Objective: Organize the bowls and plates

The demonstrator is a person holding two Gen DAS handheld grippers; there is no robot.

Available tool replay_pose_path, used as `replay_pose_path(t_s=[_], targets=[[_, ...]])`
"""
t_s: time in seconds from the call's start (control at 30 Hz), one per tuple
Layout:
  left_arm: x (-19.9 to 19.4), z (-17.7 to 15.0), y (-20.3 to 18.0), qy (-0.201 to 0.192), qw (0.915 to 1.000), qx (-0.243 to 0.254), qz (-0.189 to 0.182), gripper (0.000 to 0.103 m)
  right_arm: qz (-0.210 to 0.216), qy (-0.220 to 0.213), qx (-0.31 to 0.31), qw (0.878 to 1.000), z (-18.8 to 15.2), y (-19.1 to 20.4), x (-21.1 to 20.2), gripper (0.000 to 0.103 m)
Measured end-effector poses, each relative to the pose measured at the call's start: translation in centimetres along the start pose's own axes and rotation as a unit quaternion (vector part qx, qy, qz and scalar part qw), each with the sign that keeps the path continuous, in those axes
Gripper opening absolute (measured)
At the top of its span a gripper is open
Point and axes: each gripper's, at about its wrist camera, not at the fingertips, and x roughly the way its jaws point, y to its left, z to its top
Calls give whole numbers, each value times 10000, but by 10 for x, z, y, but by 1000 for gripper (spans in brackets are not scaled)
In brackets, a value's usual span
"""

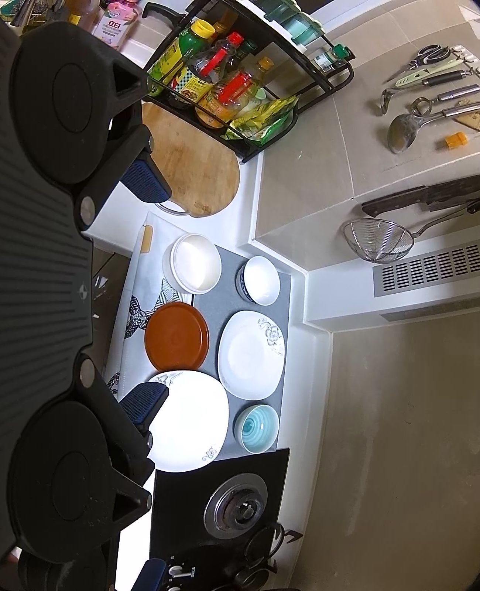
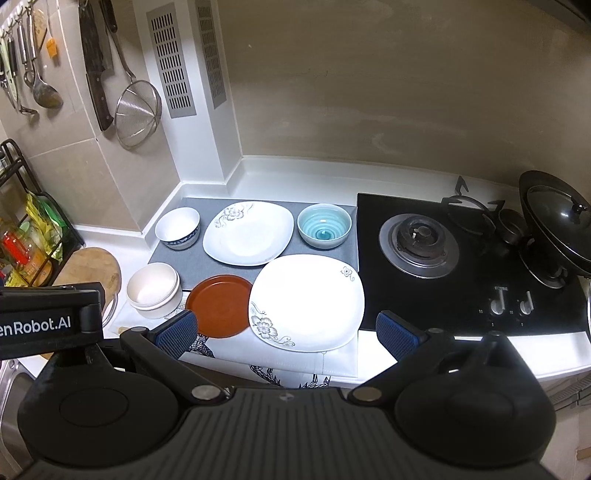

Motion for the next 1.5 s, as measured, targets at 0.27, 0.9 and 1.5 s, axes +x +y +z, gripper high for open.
replay_pose_path(t_s=[0.27,0.9,1.5], targets=[[24,10,-8,117,9998,117,-66,103,10,137,6,9999,8,-6,23,103],[308,6,-9,937,9515,157,-2928,73,295,272,472,9981,-29,-93,210,103],[462,52,-75,2415,9037,25,-3535,28,1166,933,2187,9643,-40,-183,311,77]])
